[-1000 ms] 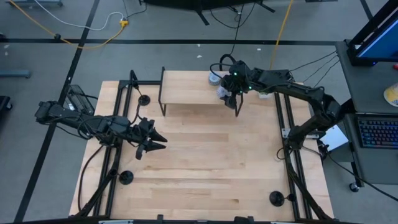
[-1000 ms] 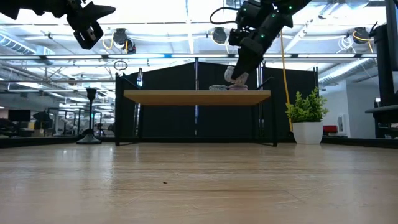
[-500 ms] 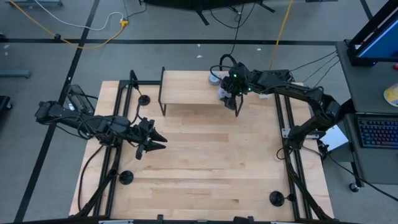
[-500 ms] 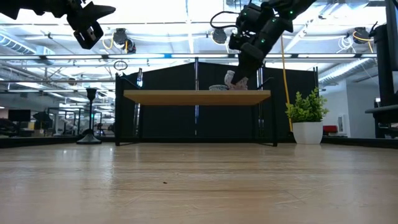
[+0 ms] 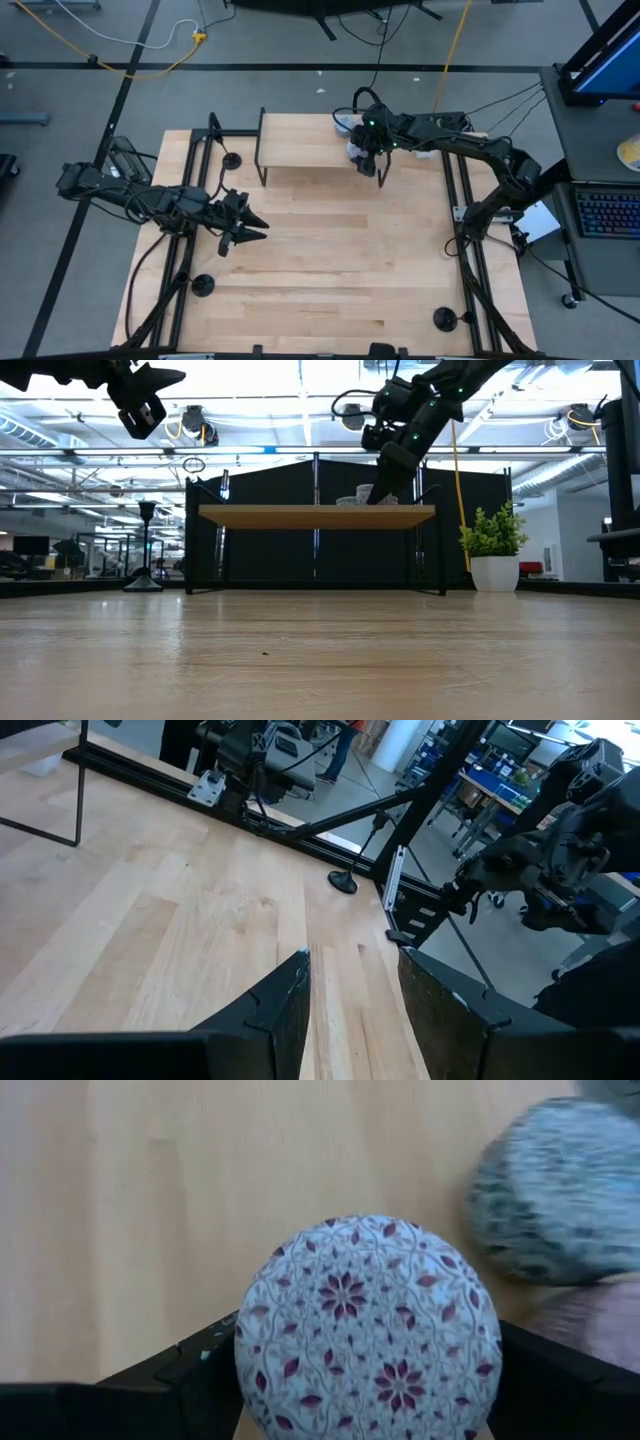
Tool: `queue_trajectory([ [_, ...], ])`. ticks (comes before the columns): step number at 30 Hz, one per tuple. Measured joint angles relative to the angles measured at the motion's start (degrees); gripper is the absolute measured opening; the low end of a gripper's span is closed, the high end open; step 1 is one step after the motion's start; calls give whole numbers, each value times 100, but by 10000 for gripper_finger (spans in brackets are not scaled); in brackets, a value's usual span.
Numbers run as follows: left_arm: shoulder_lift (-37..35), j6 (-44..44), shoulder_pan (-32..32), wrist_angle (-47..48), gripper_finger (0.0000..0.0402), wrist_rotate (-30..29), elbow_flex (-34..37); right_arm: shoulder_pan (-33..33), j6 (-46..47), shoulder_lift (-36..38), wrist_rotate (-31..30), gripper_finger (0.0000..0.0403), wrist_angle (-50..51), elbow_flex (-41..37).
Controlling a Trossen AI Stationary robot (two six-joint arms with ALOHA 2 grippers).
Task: Pick & Place candle stick holders
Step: Put the red scented candle on the shelf
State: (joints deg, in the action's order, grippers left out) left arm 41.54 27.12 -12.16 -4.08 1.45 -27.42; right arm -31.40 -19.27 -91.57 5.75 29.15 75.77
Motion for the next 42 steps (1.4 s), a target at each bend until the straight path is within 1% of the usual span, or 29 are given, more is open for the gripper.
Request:
queue_trajectory([
  [1, 2, 1, 0, 0, 159, 0, 0, 0, -7, -10, -91, 313, -37, 1],
  [12, 0, 17, 0, -2, 159, -2, 0, 0, -162, 12, -167, 313, -105, 2],
  [16, 0, 17, 0, -2, 159, -2, 0, 0, -237, 13, -288, 313, -108, 2],
  [32, 2, 14, 0, -37, 159, -7, 0, 0, -119, 13, -284, 313, -117, 1],
  [42, 2, 14, 0, -46, 159, -7, 0, 0, -136, 13, -284, 313, -289, -4],
])
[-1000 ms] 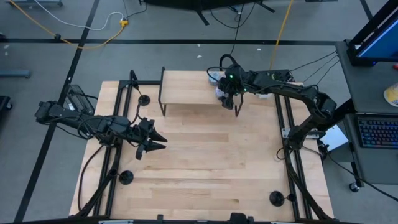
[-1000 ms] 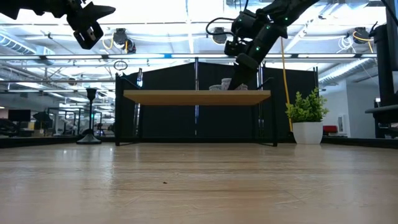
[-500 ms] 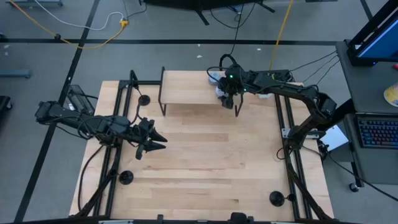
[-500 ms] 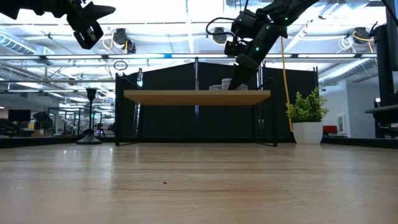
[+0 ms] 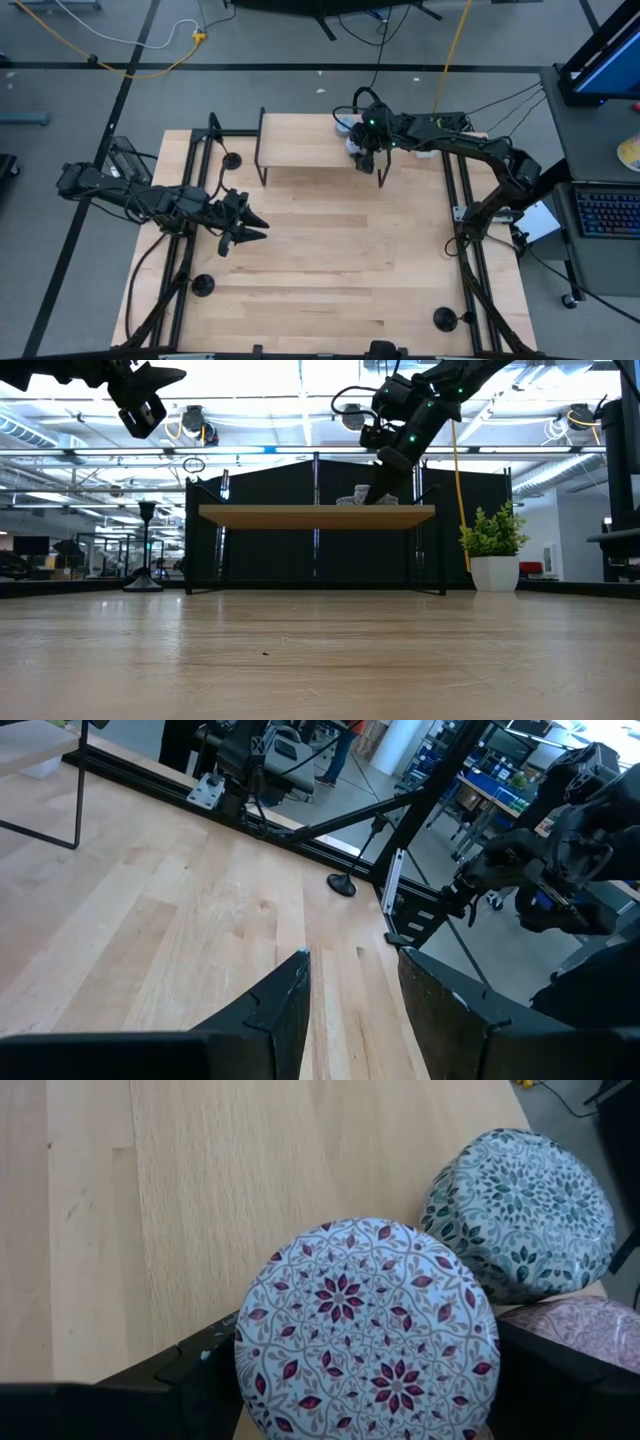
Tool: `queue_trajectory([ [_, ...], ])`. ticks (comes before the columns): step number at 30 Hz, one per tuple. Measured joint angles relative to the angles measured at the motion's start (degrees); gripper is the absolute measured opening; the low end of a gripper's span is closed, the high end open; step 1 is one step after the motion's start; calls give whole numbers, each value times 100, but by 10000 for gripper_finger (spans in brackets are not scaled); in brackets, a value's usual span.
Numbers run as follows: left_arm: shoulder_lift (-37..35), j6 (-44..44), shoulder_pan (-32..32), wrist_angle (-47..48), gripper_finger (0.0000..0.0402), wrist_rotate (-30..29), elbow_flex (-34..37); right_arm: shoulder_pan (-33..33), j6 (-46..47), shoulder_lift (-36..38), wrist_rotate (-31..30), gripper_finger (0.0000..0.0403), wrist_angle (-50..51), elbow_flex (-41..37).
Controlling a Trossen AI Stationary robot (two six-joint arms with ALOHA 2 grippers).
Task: Pick & Place candle stick holders
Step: Put the red scented candle on the shelf
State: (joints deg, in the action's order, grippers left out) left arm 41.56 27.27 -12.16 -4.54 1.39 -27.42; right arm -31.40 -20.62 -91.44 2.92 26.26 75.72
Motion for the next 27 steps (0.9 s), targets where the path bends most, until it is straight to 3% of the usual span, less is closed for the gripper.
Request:
queue_trajectory([
  [18, 0, -11, 0, 2, 159, 0, 0, 0, 343, 0, -11, 315, 16, 0],
  [27, 0, -10, 0, 2, 159, 0, 0, 0, 367, 7, -13, 360, 33, 2],
])
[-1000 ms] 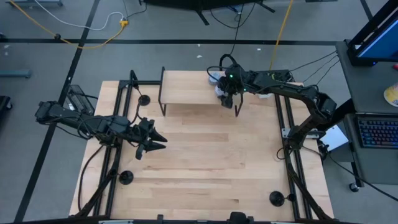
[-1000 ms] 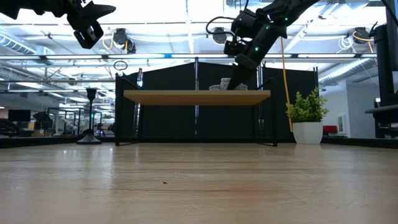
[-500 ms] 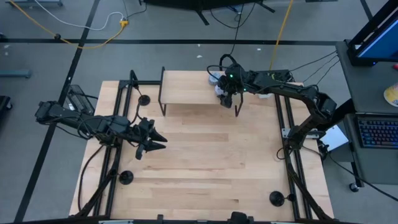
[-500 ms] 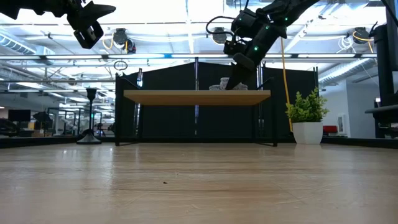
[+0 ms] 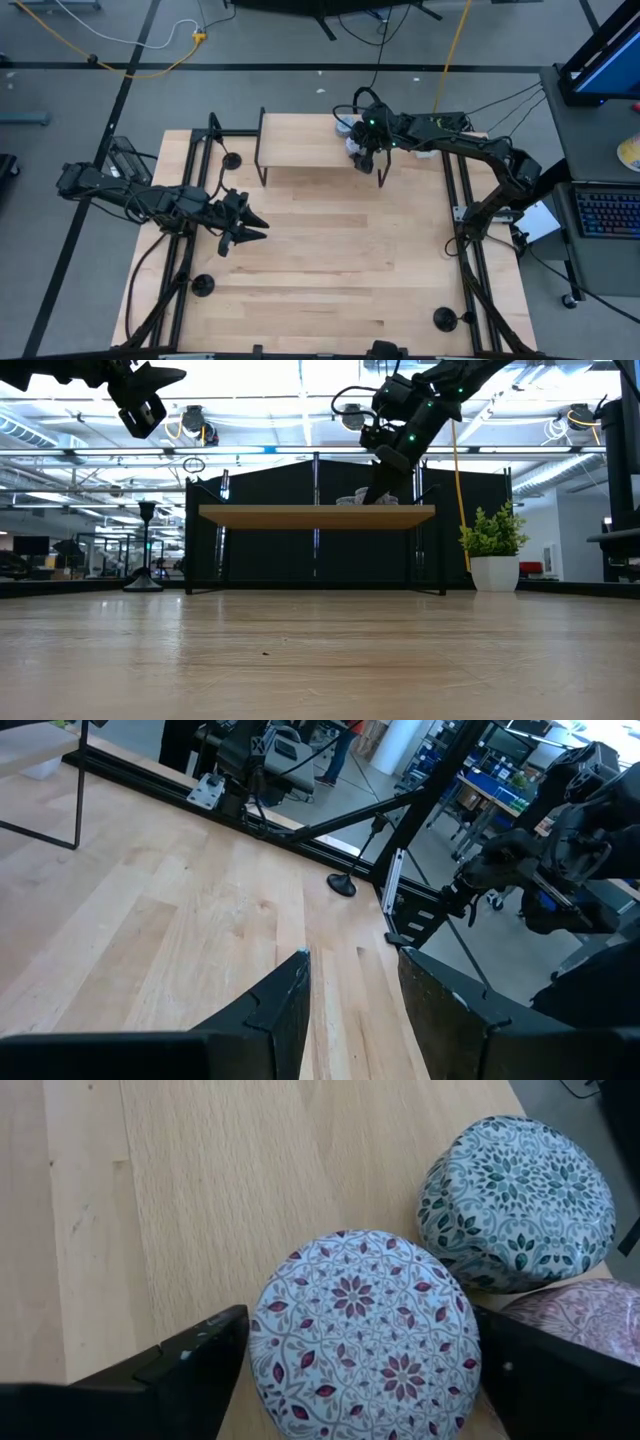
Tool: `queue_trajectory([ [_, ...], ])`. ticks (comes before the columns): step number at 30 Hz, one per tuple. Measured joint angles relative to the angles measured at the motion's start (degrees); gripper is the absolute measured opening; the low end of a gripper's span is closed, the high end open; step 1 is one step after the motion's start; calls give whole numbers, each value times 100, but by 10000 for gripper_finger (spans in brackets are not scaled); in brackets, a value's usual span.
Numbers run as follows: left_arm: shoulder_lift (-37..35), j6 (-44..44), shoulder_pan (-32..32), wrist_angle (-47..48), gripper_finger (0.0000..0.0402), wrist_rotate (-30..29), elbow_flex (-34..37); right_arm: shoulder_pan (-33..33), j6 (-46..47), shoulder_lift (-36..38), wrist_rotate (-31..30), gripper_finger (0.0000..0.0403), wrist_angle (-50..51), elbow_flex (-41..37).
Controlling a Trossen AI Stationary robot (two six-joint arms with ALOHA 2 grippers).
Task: Pick & Place candle stick holders
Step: Put the red scented candle on the shelf, then put the top black candle holder on the shelf
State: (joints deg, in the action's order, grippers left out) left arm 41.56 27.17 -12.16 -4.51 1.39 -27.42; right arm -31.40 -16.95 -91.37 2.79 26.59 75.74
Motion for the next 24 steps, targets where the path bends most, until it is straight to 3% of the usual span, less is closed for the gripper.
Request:
queue_trajectory([
  [12, 0, 5, 0, 0, 159, 0, 0, 41, 152, 178, -2, 365, 20, 0],
  [24, -1, 7, 0, 0, 159, -9, 0, 270, 230, 1095, 9, 366, 200, 0],
])
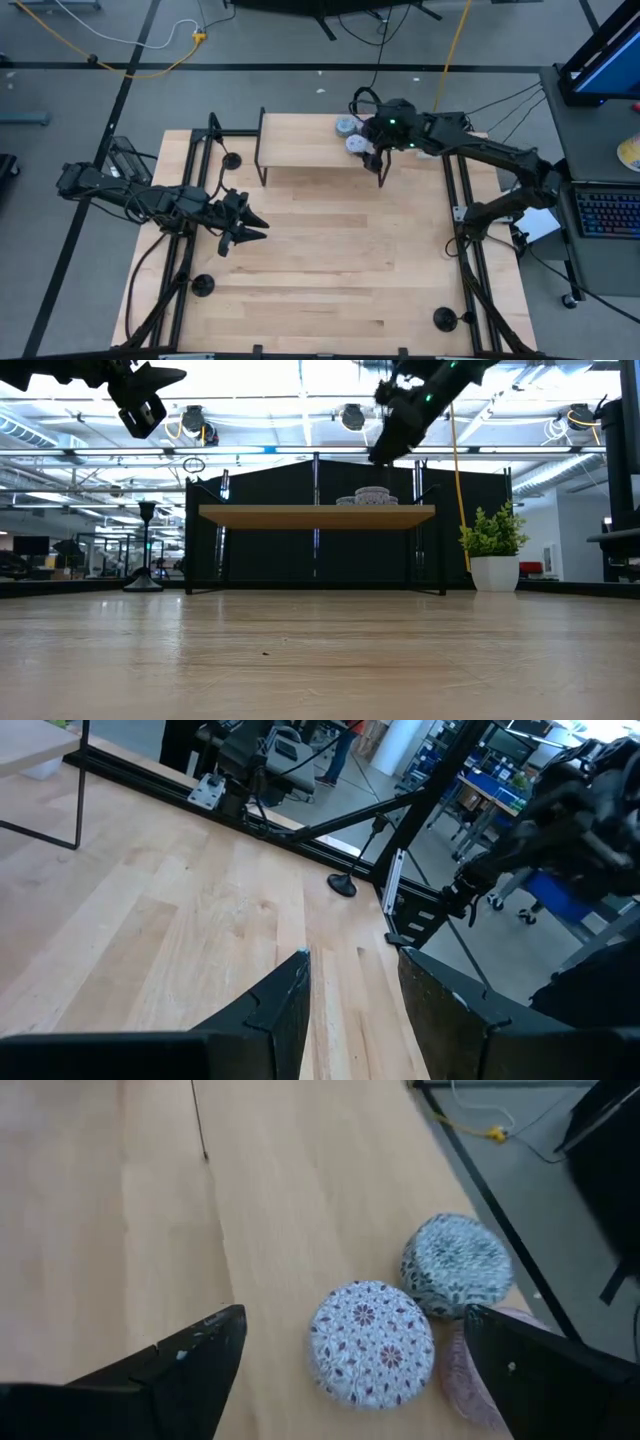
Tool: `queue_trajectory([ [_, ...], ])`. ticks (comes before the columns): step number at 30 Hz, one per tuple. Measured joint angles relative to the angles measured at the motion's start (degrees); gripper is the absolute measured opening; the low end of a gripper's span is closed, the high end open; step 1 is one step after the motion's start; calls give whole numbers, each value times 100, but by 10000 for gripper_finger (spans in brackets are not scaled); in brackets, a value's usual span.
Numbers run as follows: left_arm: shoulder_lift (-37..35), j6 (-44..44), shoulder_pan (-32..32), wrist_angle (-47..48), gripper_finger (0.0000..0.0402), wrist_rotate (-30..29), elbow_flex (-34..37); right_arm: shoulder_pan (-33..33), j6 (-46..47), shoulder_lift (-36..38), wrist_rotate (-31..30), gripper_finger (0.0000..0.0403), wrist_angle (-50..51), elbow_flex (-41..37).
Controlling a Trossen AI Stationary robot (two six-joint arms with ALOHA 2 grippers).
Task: Pick & Place candle stick holders
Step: Put the top black candle holder on the shelf
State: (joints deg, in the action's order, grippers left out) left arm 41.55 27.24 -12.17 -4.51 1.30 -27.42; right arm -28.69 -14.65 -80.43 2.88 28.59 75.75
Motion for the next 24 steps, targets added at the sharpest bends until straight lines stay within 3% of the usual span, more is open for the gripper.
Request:
queue_trajectory([
  [14, 0, -55, 0, 0, 159, -48, 0, 5, 974, 1237, 13, 368, 782, 0],
  [24, 0, -42, -2, 0, 159, -168, 0, 5, 1417, 1392, 11, 368, 1151, 0],
])
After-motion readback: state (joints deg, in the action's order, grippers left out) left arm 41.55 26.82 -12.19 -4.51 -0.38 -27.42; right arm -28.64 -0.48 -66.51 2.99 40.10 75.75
